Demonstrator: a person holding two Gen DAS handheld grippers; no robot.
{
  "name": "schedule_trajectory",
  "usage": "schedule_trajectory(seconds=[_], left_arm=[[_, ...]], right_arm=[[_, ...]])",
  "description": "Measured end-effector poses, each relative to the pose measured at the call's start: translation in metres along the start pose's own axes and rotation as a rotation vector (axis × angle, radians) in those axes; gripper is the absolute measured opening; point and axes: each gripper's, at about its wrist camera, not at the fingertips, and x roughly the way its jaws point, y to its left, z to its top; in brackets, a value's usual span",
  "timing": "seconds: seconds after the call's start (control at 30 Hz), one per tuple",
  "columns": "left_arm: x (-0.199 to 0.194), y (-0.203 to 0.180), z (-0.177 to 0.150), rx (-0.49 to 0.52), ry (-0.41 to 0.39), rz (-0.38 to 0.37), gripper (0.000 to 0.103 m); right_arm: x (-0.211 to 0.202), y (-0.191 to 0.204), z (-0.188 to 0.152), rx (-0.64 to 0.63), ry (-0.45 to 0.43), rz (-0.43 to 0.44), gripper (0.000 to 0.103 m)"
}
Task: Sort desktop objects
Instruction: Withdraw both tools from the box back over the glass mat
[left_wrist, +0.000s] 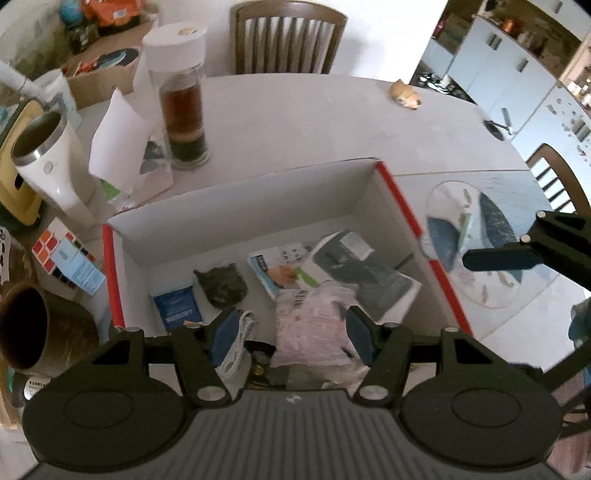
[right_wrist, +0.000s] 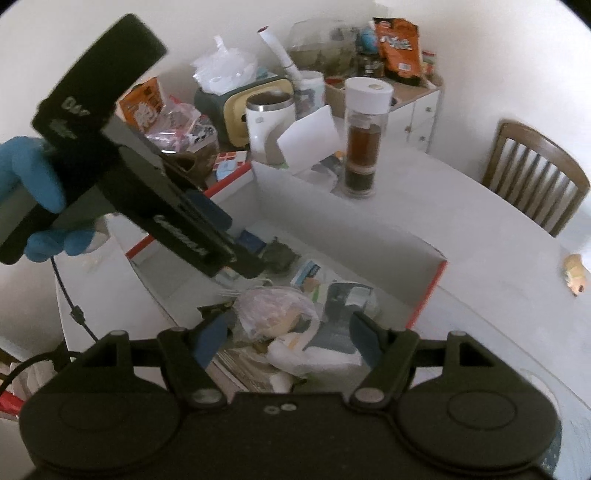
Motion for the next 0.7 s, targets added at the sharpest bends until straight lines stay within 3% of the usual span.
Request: schedule_trajectory(seconds=[0.33, 0.7], left_arm=[[-0.014, -0.038, -0.002, 0.138, -0.059, -0.076, 0.063], [-0.006, -0.098, 0.006, 0.225, -0.089, -0.119, 0.063]], right_arm=[[-0.031, -0.017, -0.023, 0.102, -0.022, -0.077, 0.073], [-0.059, -0.058, -0.058, 0.175, -0.029, -0.125, 0.074]])
